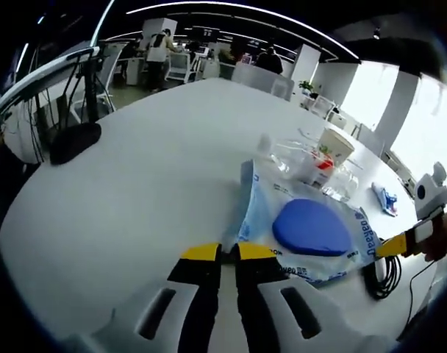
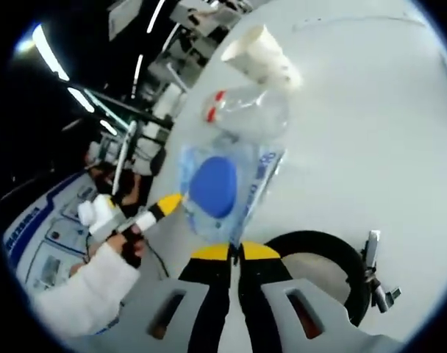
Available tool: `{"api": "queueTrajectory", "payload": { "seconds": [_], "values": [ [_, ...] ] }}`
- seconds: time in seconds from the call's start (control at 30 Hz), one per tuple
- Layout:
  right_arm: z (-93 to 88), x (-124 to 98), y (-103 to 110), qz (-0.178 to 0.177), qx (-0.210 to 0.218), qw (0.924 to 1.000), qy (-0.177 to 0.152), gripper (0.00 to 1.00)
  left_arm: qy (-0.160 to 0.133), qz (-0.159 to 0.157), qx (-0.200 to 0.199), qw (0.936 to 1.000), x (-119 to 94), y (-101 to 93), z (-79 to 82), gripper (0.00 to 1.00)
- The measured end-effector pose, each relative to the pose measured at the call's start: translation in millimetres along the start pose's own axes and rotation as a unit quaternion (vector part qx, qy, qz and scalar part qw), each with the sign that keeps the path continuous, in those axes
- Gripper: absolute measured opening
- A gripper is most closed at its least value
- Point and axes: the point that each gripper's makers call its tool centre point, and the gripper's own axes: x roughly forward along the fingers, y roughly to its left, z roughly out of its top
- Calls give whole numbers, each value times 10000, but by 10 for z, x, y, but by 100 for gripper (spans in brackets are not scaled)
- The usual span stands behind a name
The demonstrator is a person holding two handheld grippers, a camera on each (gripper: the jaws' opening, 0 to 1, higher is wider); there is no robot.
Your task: Arrange the tabletop items into an orderly group along one side of the table until the central work area is clear of visible clutter.
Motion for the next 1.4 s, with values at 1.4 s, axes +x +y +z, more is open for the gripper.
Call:
{"api": "queueTrajectory", "payload": {
  "seconds": [1.4],
  "values": [
    [254, -1902, -266, -139, -183, 9772, -2109, 0, -719, -1345, 1039, 9828, -693, -1904, 525, 0]
  ]
}}
